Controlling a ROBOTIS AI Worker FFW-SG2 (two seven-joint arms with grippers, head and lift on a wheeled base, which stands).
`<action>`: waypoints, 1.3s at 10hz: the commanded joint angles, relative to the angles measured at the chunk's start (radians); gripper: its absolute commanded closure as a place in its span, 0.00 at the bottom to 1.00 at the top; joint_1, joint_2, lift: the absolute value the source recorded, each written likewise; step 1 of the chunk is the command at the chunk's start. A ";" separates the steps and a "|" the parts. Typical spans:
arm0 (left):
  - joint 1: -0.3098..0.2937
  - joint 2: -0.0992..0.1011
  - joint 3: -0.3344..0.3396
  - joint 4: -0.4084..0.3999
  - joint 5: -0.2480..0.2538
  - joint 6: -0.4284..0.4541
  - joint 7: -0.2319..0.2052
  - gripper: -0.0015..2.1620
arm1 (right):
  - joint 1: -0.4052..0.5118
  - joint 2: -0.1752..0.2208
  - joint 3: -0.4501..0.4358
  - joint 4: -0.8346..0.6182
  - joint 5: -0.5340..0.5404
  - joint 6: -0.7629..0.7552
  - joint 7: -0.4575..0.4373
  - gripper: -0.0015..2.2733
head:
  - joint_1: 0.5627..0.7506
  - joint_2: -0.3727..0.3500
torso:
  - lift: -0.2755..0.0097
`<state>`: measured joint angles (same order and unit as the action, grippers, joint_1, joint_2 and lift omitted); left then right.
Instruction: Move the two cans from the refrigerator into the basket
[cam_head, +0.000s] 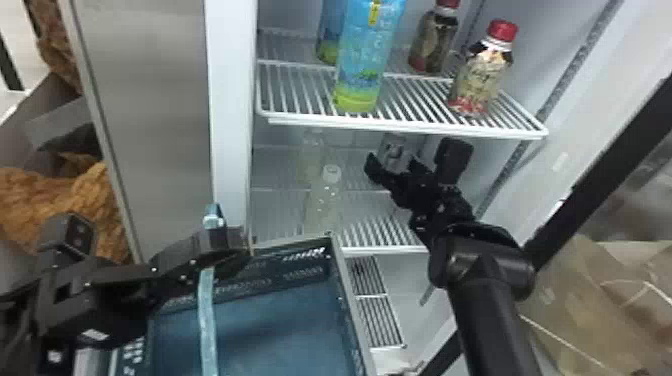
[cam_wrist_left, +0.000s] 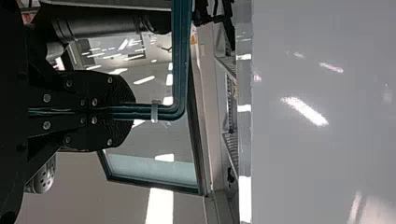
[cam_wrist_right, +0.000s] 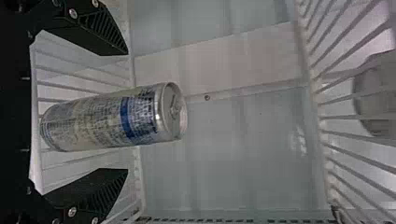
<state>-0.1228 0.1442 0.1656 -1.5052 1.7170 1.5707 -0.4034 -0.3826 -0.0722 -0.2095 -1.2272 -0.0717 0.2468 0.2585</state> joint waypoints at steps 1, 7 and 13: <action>-0.002 0.000 0.000 0.002 0.000 0.001 0.000 0.55 | -0.032 0.000 0.004 0.048 0.022 -0.001 -0.016 0.07 | 0.48 0.14 | 0.20; -0.005 0.002 0.000 0.009 0.004 0.001 0.000 0.55 | -0.123 -0.003 0.028 0.173 0.076 -0.016 -0.050 0.06 | 0.46 0.15 | 0.20; -0.010 0.005 0.000 0.009 0.006 0.001 0.000 0.55 | -0.177 -0.006 0.052 0.261 0.084 -0.031 -0.068 0.07 | 0.42 0.16 | 0.20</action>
<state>-0.1323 0.1488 0.1660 -1.4959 1.7232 1.5707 -0.4036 -0.5580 -0.0782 -0.1583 -0.9699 0.0120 0.2159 0.1908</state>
